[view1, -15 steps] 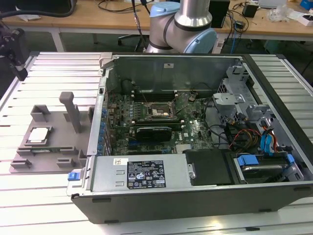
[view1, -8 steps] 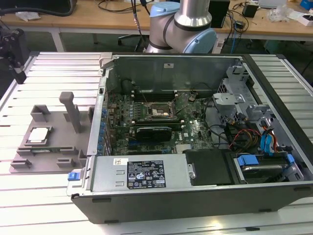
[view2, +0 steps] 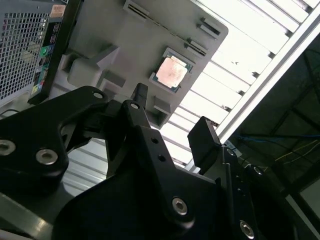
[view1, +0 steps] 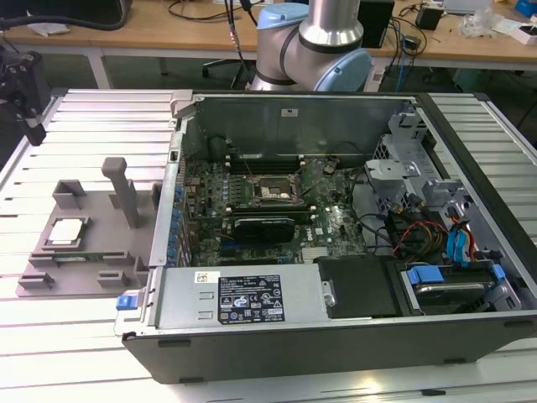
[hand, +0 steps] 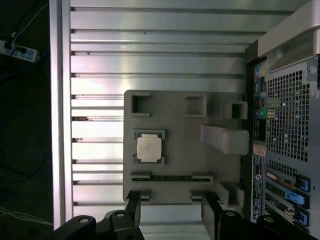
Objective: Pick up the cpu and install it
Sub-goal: 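Pick up the cpu and move it towards the insertion slot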
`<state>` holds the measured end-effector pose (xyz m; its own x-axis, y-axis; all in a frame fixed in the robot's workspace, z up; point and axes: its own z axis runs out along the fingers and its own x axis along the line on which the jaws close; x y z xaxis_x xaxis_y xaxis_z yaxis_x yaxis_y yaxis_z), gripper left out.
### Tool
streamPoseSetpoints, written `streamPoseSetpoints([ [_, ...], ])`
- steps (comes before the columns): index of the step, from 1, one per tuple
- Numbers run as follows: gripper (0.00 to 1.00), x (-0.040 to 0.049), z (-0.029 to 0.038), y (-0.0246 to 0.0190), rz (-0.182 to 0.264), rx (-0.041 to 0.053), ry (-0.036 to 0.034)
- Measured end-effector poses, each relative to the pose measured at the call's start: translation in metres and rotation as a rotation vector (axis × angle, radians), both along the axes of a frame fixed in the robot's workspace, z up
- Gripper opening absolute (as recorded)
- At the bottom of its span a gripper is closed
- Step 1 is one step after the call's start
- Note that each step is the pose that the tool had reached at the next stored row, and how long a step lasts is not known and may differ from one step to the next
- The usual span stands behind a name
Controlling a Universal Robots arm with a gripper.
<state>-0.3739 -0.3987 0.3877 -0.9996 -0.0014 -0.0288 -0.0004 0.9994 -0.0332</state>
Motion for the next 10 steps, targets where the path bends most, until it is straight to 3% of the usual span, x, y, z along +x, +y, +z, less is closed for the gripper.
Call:
streamPoseSetpoints([
  [3,0.60,0.0000,-0.0029,0.0000,0.000,0.0000,0.0000],
  [6,0.60,0.0000,-0.0099,0.0000,0.000,0.0000,0.0000],
  [10,0.60,0.0000,-0.0130,0.0000,0.000,0.0000,0.0000],
])
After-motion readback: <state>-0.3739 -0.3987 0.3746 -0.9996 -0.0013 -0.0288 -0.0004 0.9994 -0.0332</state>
